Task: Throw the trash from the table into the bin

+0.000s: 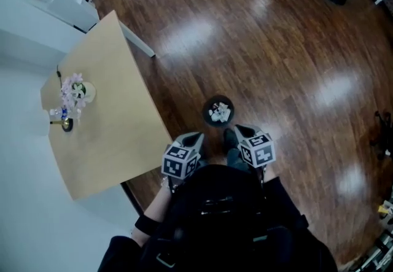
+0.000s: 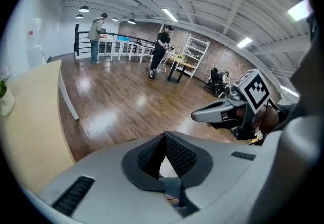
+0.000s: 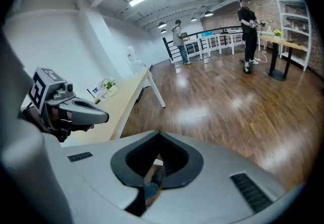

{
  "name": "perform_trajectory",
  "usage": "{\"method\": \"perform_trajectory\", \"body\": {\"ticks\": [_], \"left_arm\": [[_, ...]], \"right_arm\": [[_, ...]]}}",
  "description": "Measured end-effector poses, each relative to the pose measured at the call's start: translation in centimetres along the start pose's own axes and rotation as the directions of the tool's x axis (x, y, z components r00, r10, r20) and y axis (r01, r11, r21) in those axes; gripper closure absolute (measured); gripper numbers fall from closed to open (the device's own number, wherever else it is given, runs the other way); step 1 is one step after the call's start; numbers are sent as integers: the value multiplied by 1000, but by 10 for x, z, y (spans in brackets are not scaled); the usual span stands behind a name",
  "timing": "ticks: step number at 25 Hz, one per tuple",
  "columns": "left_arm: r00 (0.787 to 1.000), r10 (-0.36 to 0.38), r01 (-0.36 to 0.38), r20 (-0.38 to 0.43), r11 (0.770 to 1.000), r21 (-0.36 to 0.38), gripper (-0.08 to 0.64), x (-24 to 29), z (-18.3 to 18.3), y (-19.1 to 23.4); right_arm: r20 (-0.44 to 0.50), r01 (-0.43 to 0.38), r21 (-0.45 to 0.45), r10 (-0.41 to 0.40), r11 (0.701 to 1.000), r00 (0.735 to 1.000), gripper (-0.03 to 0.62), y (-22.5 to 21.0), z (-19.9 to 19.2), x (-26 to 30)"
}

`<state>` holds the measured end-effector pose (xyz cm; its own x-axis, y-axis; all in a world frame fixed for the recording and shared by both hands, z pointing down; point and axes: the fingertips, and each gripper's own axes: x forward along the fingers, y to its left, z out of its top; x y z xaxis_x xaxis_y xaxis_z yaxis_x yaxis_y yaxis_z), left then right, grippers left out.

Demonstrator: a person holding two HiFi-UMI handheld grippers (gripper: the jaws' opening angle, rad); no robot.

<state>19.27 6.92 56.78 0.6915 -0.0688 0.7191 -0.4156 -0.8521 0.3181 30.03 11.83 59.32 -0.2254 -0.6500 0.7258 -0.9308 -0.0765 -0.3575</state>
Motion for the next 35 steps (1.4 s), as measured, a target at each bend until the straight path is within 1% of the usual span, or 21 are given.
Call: {"method": "perform_trajectory", "body": {"ticks": [3,8,12,15,17,19,21,24,26,30,35], "left_arm": [[1000,14,-14,25,1000,-6,560,-14,0,14],[997,45,-43,67,998,-39,560,-34,1,33],[990,99,-90,101,992,-85,560,-58,-3,57],[980,157,-141,121,981,-135,560,-80,-14,77],[968,212,-185,138,966,-182,560,-98,-23,92],[950,271,-231,154,944,-238,560,-117,-33,108],[930,329,-272,164,916,-295,560,-137,-44,125],[894,410,-322,178,867,-379,560,-163,-59,144],[876,445,-340,186,844,-415,560,-175,-67,154],[856,481,-357,192,817,-453,560,-191,-78,165],[841,506,-373,190,798,-474,560,-204,-88,175]], "right_arm": [[5,12,2,-12,1000,1000,592,10,3,1],[10,6,-47,-5,999,1000,592,28,14,10],[-5,-38,-113,38,993,999,592,58,30,21],[-29,-90,-178,86,980,996,592,87,38,35],[-42,-132,-230,126,964,991,592,109,46,45],[-56,-174,-278,165,944,985,592,130,52,60],[-75,-209,-324,195,923,978,592,153,65,70],[-94,-253,-387,235,887,968,592,183,84,88],[-101,-274,-412,256,869,961,592,201,93,95],[-112,-290,-454,269,842,957,592,230,101,100],[-121,-297,-459,272,837,955,592,239,100,111]]}}
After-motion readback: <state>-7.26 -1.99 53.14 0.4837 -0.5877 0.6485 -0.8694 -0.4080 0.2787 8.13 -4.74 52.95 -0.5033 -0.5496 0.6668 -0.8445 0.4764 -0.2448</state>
